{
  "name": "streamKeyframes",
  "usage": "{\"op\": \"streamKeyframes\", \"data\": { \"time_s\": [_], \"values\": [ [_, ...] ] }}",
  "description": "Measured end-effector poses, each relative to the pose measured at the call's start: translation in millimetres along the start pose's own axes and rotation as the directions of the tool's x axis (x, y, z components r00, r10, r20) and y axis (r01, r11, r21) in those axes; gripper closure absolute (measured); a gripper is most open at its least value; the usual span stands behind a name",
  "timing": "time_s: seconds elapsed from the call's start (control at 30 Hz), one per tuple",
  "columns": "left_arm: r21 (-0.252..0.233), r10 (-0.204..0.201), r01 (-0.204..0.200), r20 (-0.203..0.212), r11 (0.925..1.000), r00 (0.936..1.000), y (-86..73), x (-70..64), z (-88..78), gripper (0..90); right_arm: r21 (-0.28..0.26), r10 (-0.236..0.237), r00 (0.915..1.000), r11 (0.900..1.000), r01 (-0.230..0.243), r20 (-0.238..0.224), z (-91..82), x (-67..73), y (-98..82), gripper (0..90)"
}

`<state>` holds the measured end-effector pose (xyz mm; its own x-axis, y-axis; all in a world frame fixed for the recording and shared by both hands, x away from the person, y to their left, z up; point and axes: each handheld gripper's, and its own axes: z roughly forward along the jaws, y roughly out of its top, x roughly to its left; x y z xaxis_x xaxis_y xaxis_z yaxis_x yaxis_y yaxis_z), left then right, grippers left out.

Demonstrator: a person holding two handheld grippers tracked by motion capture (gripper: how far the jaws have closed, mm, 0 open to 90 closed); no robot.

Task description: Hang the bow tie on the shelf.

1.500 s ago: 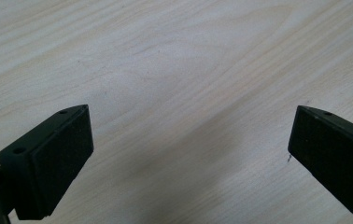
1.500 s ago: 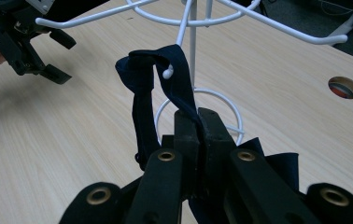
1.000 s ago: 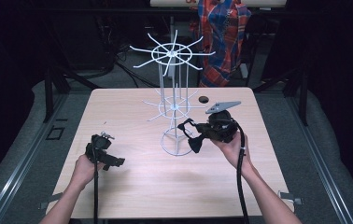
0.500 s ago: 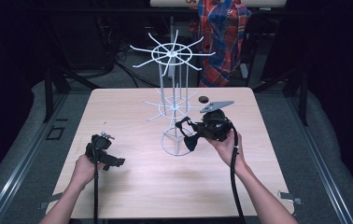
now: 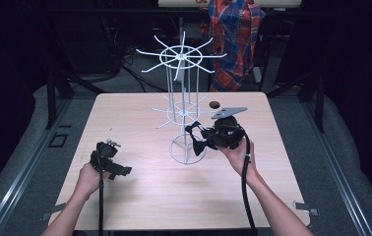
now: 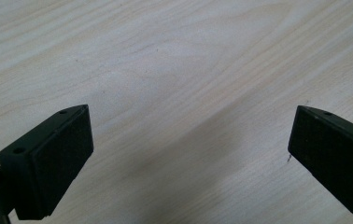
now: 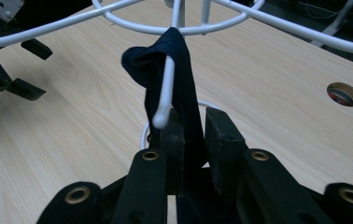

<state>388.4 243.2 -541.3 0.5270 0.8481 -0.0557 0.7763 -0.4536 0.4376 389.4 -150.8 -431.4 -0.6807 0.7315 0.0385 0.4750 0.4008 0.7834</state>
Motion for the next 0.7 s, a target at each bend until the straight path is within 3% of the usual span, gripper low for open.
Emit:
{"op": "streamKeyframes", "data": {
  "time_s": [0.23,0.7],
  "values": [
    [0.0,0.002,-0.002,0.0,1.0,1.0,-0.1,0.1,-0.1,0.1,0.0,-0.005,1.0,1.0,0.005,0.001,0.3,0.2,-0.8,80.0],
    [0.001,0.006,-0.006,0.001,1.0,1.0,0.0,-0.3,0.0,0.1,0.028,0.009,0.9999,1.0,-0.009,-0.012,-1.9,-2.9,-3.1,71.9]
  ]
}}
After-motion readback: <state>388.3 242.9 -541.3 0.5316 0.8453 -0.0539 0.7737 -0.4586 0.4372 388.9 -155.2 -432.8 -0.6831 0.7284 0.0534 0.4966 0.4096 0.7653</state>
